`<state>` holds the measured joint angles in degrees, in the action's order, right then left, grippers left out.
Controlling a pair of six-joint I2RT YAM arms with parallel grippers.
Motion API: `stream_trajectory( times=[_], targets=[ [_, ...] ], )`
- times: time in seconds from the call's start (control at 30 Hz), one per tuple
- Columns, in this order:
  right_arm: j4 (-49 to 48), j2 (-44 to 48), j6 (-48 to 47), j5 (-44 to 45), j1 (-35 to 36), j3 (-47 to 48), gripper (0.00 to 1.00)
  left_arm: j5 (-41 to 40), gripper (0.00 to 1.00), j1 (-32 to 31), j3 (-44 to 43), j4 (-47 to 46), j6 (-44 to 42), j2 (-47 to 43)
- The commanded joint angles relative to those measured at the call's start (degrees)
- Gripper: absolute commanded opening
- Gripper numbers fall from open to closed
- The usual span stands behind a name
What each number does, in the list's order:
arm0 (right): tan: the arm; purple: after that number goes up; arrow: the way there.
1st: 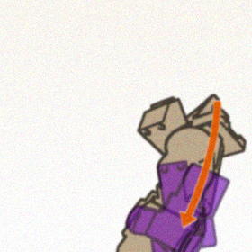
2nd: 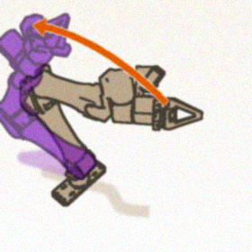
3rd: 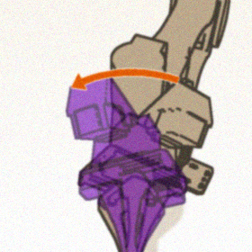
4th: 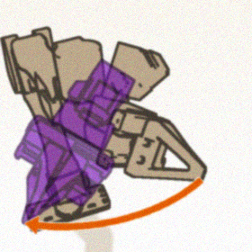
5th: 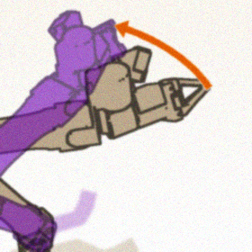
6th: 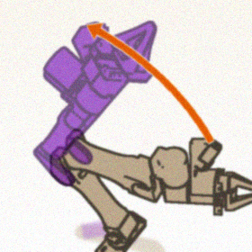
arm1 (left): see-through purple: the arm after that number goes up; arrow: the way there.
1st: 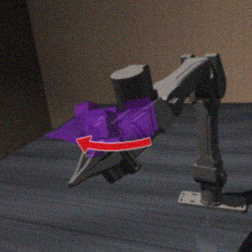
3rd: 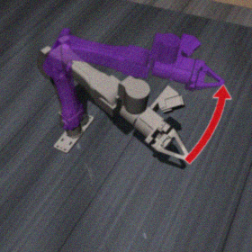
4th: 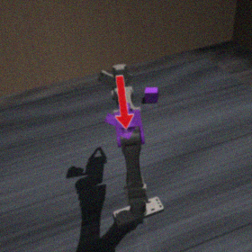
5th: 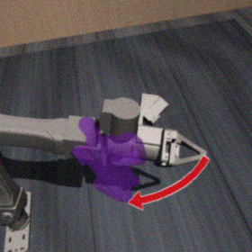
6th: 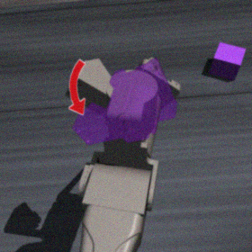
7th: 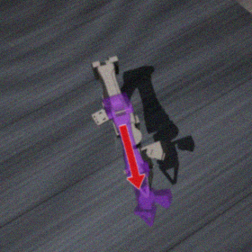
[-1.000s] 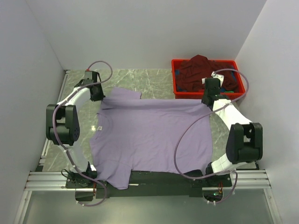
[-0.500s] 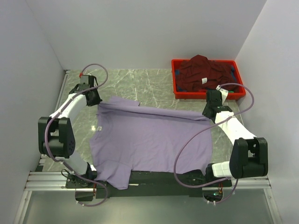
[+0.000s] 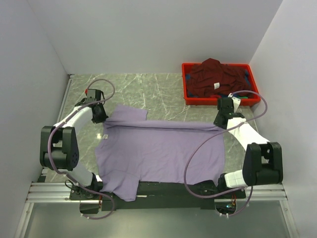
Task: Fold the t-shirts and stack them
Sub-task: Fold the tshirt
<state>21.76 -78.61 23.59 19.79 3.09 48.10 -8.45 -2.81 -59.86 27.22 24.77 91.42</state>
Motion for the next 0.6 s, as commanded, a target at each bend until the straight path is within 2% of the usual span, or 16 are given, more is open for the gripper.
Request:
stream_trajectory(
  times=[0.0, 0.33, 0.4, 0.47, 0.5, 0.57],
  targets=[
    [1.7, -2.7, 1.0, 1.1, -0.5, 0.2, 0.0, -1.9, 0.0, 0.4, 1.3, -1.9, 0.4, 0.9],
    [5.0, -10.2, 1.3, -1.0, -0.7, 3.0, 0.0, -2.1, 0.01, 0.3, 3.3, -2.5, 1.0, 3.1],
    [5.5, -10.6, 1.6, -1.5, -0.7, 3.4, 0.01, -2.1, 0.04, 0.3, 3.3, -2.4, 1.2, 2.9],
    [6.3, -10.9, 1.7, -1.4, -0.7, 3.8, 0.04, -2.2, 0.09, 0.3, 3.4, -2.2, 1.6, 2.5],
    [6.8, -10.7, 1.7, -1.4, -0.6, 3.8, 0.12, -2.3, 0.12, 0.3, 3.5, -2.1, 1.8, 2.0],
    [7.4, -10.3, 1.8, -1.2, -0.7, 3.9, 0.17, -2.3, 0.18, 0.3, 4.0, -2.0, 2.0, 1.4]
  ],
)
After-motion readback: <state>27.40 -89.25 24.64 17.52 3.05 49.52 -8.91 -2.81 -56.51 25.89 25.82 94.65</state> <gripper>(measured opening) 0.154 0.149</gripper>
